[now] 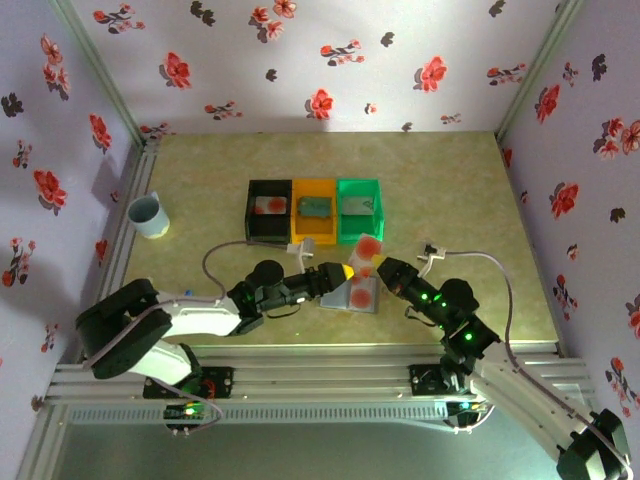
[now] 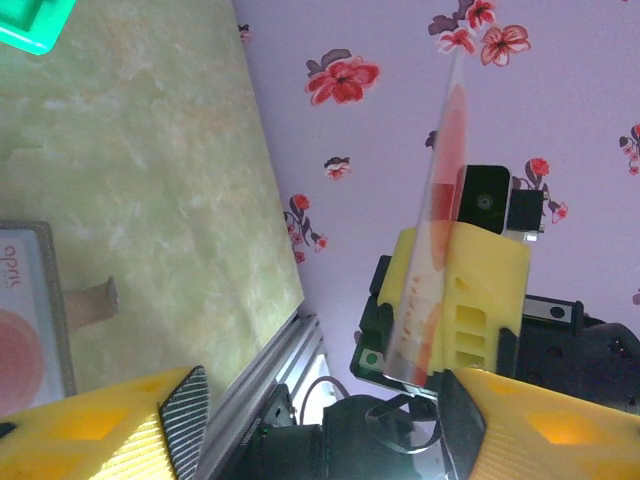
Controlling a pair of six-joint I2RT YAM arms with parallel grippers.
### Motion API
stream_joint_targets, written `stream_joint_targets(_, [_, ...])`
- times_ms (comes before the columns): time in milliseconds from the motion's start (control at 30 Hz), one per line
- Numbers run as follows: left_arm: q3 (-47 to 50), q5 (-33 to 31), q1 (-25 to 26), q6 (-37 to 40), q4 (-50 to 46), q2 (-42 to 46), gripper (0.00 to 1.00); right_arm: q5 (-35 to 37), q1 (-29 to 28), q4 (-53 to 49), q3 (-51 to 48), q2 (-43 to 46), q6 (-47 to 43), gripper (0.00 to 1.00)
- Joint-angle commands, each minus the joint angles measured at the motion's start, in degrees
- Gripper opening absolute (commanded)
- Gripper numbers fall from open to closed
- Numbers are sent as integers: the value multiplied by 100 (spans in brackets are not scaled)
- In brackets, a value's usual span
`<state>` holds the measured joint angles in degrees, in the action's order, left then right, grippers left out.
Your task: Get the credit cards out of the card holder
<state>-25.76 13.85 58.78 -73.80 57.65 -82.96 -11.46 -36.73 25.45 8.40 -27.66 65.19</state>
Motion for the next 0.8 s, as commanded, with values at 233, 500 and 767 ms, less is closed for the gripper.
stream_joint_targets(233, [-223,113,48,-191,934,-260,55,-150,-55,310,-109,-47,40,0])
stream_joint_targets(500, [-289,118,45,-218,990,-302,42,-121,-132,399,-155,-47,42,0])
stream_joint_targets(767, [-298,116,54,-262,1092,-357,30,-67,-207,390,-158,-47,27,0])
